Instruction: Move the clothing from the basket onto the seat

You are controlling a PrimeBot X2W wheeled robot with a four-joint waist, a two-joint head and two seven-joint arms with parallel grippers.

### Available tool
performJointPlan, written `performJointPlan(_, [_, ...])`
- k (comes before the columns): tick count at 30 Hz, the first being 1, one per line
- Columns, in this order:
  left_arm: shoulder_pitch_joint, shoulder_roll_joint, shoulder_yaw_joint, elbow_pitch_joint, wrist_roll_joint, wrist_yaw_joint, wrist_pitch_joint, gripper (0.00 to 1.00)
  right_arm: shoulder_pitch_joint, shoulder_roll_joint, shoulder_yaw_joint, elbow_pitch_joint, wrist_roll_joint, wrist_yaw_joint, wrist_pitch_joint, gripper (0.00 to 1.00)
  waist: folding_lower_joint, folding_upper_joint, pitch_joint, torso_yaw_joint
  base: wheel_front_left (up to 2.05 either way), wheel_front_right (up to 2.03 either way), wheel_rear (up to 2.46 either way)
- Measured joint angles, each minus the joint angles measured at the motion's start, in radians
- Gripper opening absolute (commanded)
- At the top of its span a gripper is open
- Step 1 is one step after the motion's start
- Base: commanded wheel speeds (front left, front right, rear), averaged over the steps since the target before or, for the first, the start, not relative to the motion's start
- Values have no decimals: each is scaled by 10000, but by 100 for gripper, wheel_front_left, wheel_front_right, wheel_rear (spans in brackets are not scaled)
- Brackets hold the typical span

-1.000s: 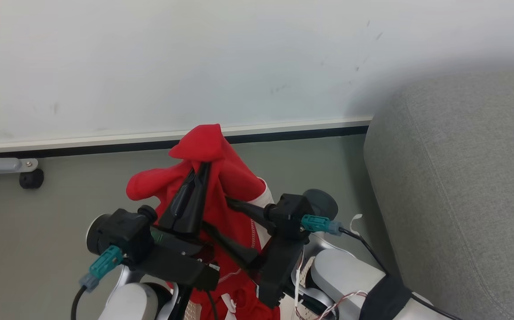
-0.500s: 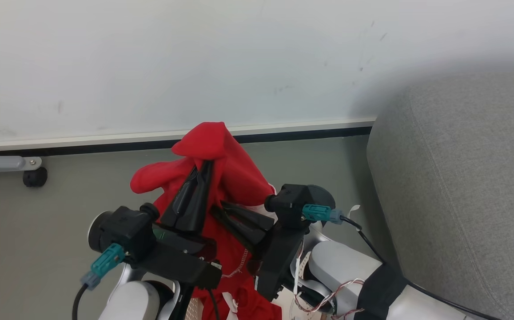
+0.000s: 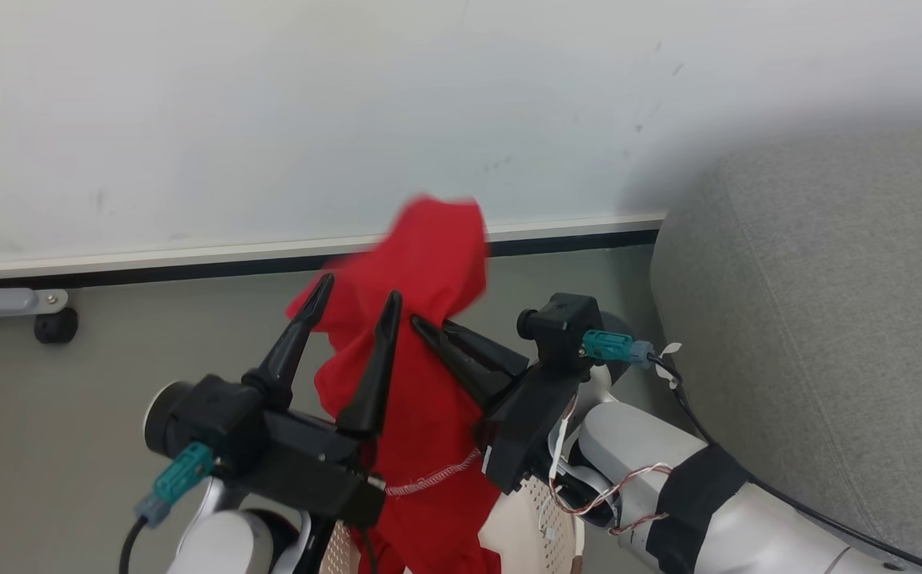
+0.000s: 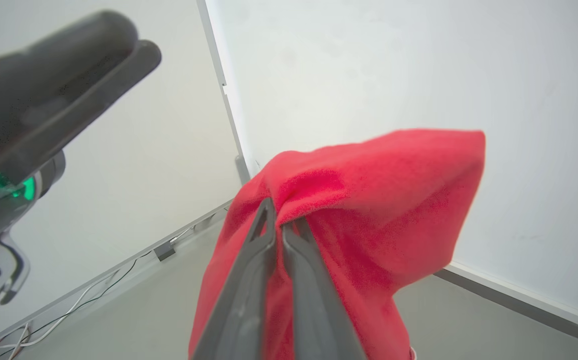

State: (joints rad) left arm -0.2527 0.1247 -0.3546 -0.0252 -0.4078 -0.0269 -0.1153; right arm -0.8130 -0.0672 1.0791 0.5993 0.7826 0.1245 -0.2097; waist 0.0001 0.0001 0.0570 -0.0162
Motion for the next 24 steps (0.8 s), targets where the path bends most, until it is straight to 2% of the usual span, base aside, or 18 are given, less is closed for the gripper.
performJointPlan(16, [1011,445,-754,25,422,-182,522,100,-224,-46,-644,1035,393,0,-247,0,-1,0,128,-454,0,0,0])
performJointPlan(24, [1461,650,-826,94,500,-180,702,100,-216,-207,-895,1281,460,0,-303,0,0,0,231,-844,0,0,0])
